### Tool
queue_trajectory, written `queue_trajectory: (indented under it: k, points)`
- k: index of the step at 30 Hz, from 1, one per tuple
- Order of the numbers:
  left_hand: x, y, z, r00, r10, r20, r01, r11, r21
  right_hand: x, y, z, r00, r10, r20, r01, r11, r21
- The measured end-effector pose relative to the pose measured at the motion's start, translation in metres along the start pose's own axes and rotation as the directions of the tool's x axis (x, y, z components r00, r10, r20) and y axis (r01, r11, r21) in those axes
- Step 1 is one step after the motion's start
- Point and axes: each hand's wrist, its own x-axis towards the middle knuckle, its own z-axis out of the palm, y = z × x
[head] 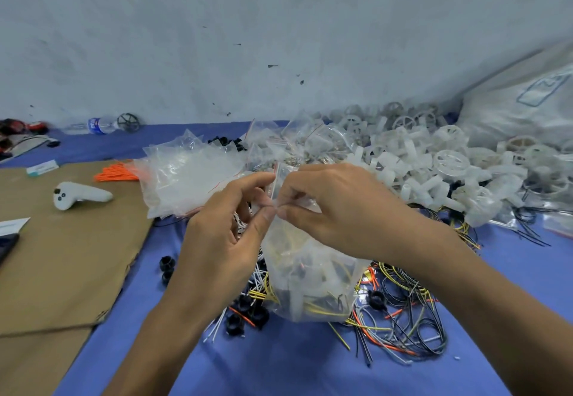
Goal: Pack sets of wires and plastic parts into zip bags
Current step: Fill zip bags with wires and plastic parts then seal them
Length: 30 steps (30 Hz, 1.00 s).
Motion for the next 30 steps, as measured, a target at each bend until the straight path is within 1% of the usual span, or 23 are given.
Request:
queue_trajectory:
  k: [4,5,7,9,12,15,19,21,23,26,30]
  points:
    - [0.001,-0.003,-0.003,1.000,-0.019,-0.005,0.019,1.000,0.008,-0.004,0.006,-0.003,1.000,0.016,-0.002,-0.016,0.999,-0.038]
    - [0.002,-0.002,-0.003,1.000,-0.008,0.006,0.008,0.999,0.054,-0.004,0.007,-0.002,1.000,0.013,-0.004,-0.013,0.999,-0.047]
    - [0.003,0.001,-0.003,0.998,0.050,0.041,-0.058,0.977,0.206,-0.005,0.006,-0.001,1.000,0.003,-0.011,-0.004,0.998,-0.070]
    - [0.006,0.002,-0.002,0.996,0.072,0.049,-0.083,0.957,0.277,-0.007,0.006,0.000,1.000,0.009,-0.023,-0.011,0.997,-0.078]
    - [0.005,0.001,-0.002,0.998,0.051,0.020,-0.055,0.956,0.288,-0.011,0.011,-0.003,0.999,0.040,-0.033,-0.042,0.997,-0.059]
    - [0.003,0.000,-0.002,0.999,0.037,0.023,-0.041,0.961,0.274,-0.015,0.014,-0.004,0.998,0.049,-0.037,-0.051,0.997,-0.065]
    - [0.007,0.003,-0.001,0.996,0.061,0.072,-0.081,0.947,0.312,-0.015,0.012,0.000,0.998,0.059,-0.036,-0.060,0.998,-0.030]
    - [0.007,0.004,-0.001,0.994,0.083,0.066,-0.100,0.942,0.321,-0.016,0.013,0.000,0.998,0.055,-0.034,-0.057,0.997,-0.051]
    - [0.006,0.005,-0.002,0.997,0.073,0.036,-0.081,0.946,0.314,-0.019,0.016,-0.002,0.998,0.044,-0.048,-0.048,0.996,-0.073]
    - [0.005,0.005,-0.005,0.997,0.067,0.024,-0.071,0.947,0.313,-0.026,0.022,-0.008,0.997,0.027,-0.072,-0.030,0.999,-0.045]
    - [0.003,0.002,-0.012,1.000,0.010,0.014,-0.014,0.952,0.306,-0.041,0.043,-0.018,0.990,0.101,-0.099,-0.100,0.995,0.012]
